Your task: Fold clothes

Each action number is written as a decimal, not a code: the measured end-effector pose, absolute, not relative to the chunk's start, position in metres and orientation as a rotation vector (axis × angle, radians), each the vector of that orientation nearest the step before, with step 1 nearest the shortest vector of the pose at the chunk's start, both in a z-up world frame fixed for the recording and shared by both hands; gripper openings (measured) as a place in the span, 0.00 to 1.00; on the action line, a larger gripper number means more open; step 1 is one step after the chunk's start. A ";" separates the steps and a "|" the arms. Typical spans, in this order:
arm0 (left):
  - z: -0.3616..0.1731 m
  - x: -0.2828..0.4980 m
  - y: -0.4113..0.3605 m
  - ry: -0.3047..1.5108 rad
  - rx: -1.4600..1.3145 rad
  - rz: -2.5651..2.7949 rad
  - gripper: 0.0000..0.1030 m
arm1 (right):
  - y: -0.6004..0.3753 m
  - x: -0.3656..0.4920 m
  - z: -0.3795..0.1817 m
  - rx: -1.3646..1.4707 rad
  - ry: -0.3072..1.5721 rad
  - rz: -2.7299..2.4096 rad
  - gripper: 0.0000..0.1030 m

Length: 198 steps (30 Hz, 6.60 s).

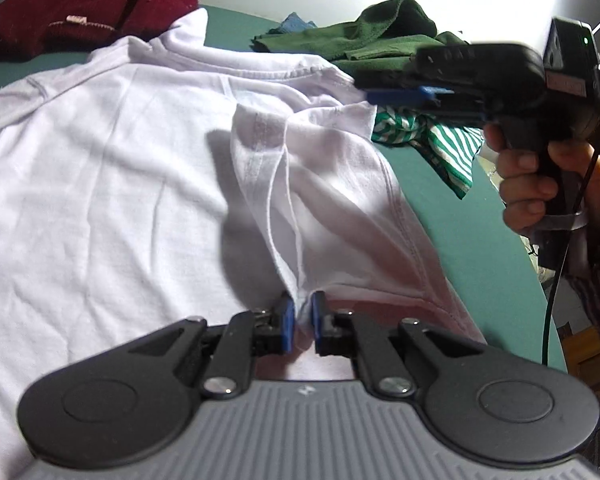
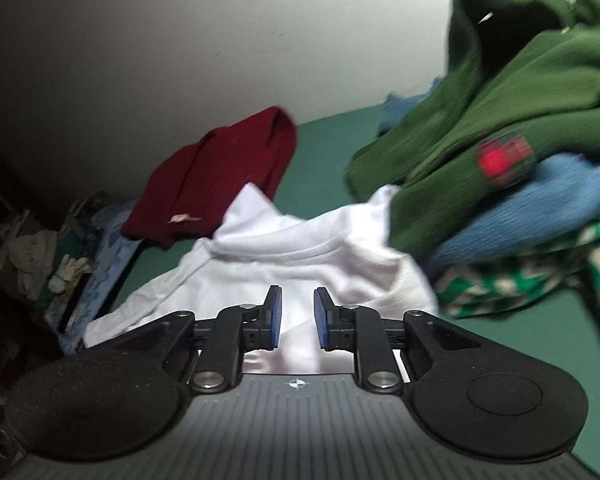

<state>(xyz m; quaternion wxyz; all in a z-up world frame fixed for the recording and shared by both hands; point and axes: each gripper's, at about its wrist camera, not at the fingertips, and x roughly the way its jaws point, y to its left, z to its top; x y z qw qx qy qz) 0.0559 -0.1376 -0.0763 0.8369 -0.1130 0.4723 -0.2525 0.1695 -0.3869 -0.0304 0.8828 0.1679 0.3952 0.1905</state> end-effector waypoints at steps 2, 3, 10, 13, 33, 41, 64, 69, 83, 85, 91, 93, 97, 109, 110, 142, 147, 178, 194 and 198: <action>-0.074 0.057 -0.139 1.000 -0.238 -0.542 0.07 | -0.399 0.170 -0.031 0.303 0.820 0.321 0.27; -0.073 0.057 -0.139 1.001 -0.233 -0.544 0.08 | -0.403 0.171 -0.032 0.286 0.822 0.291 0.30; -0.072 0.062 -0.132 1.006 -0.257 -0.518 0.05 | -0.394 0.168 -0.035 0.184 0.770 0.285 0.04; -0.073 0.062 -0.122 1.009 -0.279 -0.501 0.06 | -0.391 0.161 -0.030 0.146 0.738 0.300 0.01; -0.062 0.041 -0.132 0.977 -0.183 -0.497 0.00 | -0.290 0.181 -0.065 0.206 0.884 0.582 0.05; -0.056 0.023 -0.122 0.968 -0.070 -0.490 0.01 | -0.321 0.151 -0.033 0.101 0.783 0.593 0.24; -0.065 0.007 -0.167 0.916 0.206 -0.574 0.00 | -0.359 0.002 -0.051 -0.314 0.735 0.618 0.05; -0.068 -0.009 -0.178 0.908 0.311 -0.576 0.00 | -0.352 -0.003 -0.061 -0.416 0.767 0.660 0.14; -0.066 0.122 -0.116 0.913 0.196 -0.474 0.11 | -0.291 -0.011 -0.063 -0.409 0.625 0.698 0.28; -0.071 0.137 -0.118 0.919 0.239 -0.499 0.11 | -0.283 -0.008 -0.072 -0.430 0.625 0.655 0.28; -0.073 0.161 -0.131 0.894 0.312 -0.594 0.11 | -0.277 -0.008 -0.076 -0.412 0.636 0.602 0.22; -0.071 0.167 -0.131 0.902 0.300 -0.622 0.12 | -0.275 -0.008 -0.077 -0.407 0.640 0.584 0.21; -0.066 0.166 -0.129 0.890 0.313 -0.693 0.22 | -0.271 -0.007 -0.080 -0.395 0.647 0.548 0.21; -0.051 0.178 -0.104 0.887 0.249 -0.784 0.23 | -0.270 -0.012 -0.083 -0.353 0.646 0.485 0.21; -0.050 0.178 -0.104 0.888 0.247 -0.791 0.23 | -0.270 -0.013 -0.083 -0.348 0.647 0.482 0.21; -0.064 0.184 -0.127 0.796 0.431 -0.719 0.13 | -0.291 -0.054 -0.046 -0.246 0.640 0.324 0.12; -0.053 0.156 -0.097 0.796 0.381 -0.707 0.26 | -0.360 -0.138 -0.029 -0.145 0.780 0.085 0.25; -0.039 0.055 -0.171 0.676 0.711 -0.852 0.06 | -0.401 -0.263 -0.057 0.274 0.823 -0.141 0.02; -0.029 0.079 -0.159 0.696 0.594 -0.740 0.06 | -0.322 -0.253 -0.053 0.366 0.875 0.133 0.02; -0.037 0.080 -0.153 0.710 0.609 -0.718 0.06 | -0.320 -0.265 -0.048 0.328 0.894 0.134 0.08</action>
